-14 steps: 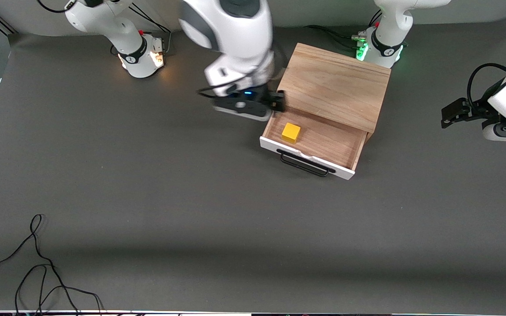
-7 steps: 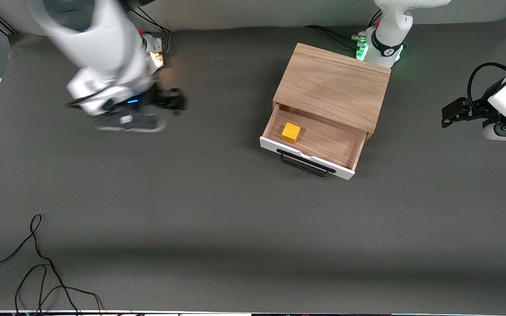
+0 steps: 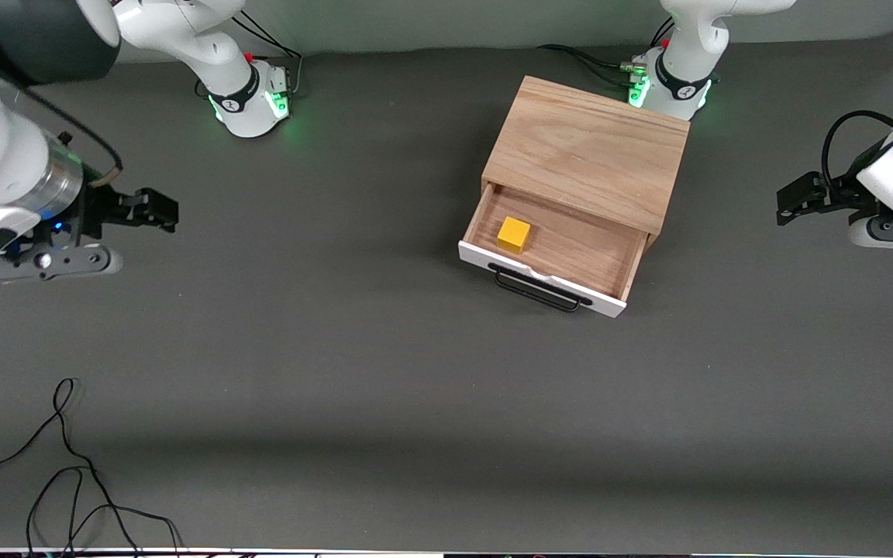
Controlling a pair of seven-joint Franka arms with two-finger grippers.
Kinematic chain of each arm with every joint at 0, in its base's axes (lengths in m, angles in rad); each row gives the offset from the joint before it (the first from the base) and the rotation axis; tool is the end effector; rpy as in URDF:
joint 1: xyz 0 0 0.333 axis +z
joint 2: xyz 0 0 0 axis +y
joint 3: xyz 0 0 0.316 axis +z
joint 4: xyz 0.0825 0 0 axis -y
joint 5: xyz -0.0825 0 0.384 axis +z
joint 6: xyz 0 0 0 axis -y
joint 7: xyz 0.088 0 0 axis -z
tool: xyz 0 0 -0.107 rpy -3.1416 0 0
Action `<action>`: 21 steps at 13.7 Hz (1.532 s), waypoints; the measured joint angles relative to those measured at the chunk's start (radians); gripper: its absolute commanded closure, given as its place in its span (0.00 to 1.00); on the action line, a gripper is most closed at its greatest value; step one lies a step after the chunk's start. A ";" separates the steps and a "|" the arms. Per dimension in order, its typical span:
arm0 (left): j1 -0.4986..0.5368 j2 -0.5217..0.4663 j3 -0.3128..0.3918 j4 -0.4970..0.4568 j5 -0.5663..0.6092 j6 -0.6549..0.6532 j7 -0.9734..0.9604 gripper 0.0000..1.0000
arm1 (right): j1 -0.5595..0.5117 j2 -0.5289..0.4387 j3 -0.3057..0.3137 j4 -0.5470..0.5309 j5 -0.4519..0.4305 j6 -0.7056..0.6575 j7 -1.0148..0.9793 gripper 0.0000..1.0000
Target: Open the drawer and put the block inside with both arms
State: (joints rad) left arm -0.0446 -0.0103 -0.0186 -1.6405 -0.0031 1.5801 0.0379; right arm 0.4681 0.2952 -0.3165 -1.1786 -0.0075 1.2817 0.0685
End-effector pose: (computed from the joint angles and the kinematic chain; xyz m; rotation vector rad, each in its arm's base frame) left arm 0.5489 -0.0351 0.5981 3.1343 -0.1584 -0.0787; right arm 0.5949 0.1238 0.6162 3.0107 0.1301 -0.2502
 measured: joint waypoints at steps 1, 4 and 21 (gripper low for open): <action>0.000 0.000 0.000 0.000 0.000 0.000 0.000 0.00 | 0.000 0.001 -0.008 -0.030 0.000 0.036 -0.008 0.00; 0.000 0.000 0.001 0.001 0.000 0.000 0.000 0.00 | 0.001 0.002 -0.012 -0.068 0.004 0.080 -0.010 0.00; -0.003 -0.001 0.000 0.001 0.000 0.000 0.000 0.00 | -0.461 -0.065 0.289 -0.113 0.084 0.095 -0.013 0.00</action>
State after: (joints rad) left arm -0.0477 -0.0110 -0.0182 -1.6397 -0.0031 1.5804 0.0379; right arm 0.0068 0.2298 -0.0272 -1.2921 0.0767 1.3769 0.0559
